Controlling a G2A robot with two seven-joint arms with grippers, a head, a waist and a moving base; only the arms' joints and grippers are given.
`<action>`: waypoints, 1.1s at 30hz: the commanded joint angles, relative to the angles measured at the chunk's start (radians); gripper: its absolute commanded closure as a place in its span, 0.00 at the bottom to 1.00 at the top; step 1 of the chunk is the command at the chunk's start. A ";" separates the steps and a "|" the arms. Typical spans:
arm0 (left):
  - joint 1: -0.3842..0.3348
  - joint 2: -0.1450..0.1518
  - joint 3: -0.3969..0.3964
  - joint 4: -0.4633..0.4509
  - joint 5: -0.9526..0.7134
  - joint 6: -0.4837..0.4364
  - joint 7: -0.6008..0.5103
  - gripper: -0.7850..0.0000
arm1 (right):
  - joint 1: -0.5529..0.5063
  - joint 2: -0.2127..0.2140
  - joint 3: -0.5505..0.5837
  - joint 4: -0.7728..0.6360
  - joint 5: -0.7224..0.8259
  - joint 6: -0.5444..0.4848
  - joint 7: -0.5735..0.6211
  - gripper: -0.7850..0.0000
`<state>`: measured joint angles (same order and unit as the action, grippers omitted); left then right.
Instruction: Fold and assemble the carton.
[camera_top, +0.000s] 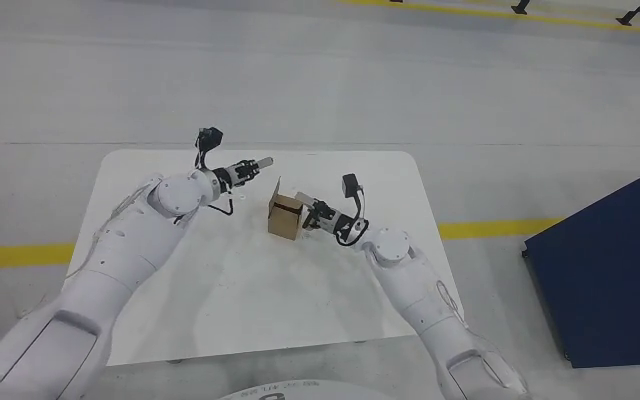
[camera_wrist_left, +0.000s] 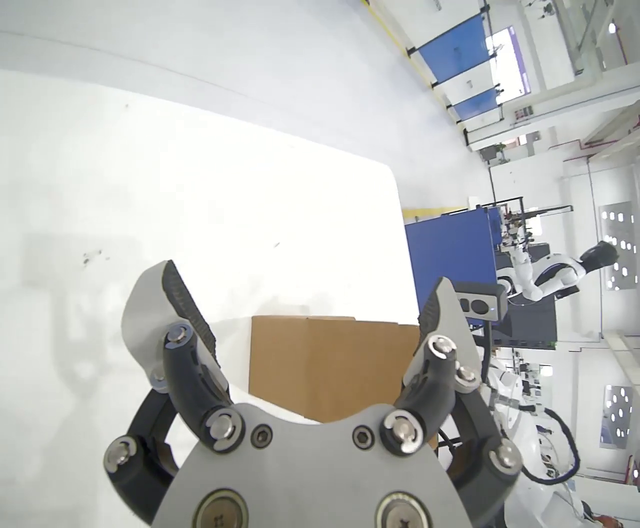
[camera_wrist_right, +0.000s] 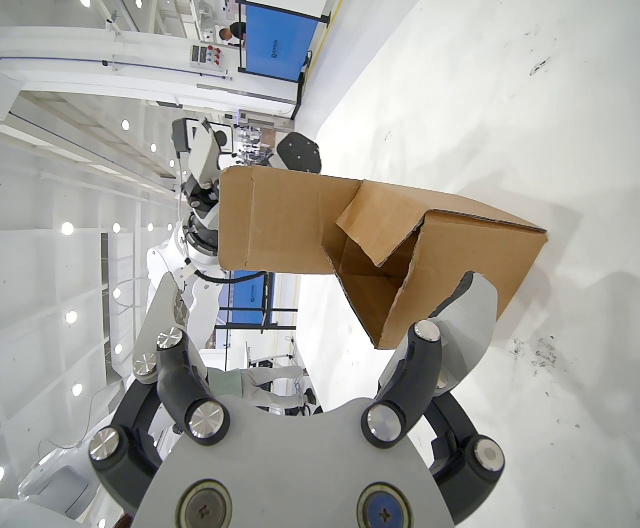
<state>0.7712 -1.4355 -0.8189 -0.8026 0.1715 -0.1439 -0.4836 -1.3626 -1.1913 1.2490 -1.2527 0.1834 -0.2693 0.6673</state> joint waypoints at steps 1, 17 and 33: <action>-0.006 -0.001 0.008 -0.013 0.035 -0.008 -0.001 0.00 | -0.001 0.000 0.000 -0.002 0.002 0.005 -0.002 0.00; -0.011 -0.034 0.089 -0.010 0.127 -0.038 -0.094 0.00 | 0.005 -0.002 -0.021 0.008 -0.003 0.007 -0.011 0.00; -0.027 -0.042 0.058 0.038 0.130 -0.069 -0.073 1.00 | 0.014 -0.003 -0.025 0.027 0.007 0.003 -0.014 0.00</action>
<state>0.7426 -1.4792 -0.7559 -0.7630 0.2985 -0.2108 -0.5573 -1.3487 -1.1943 1.2238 -1.2257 0.1893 -0.2664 0.6536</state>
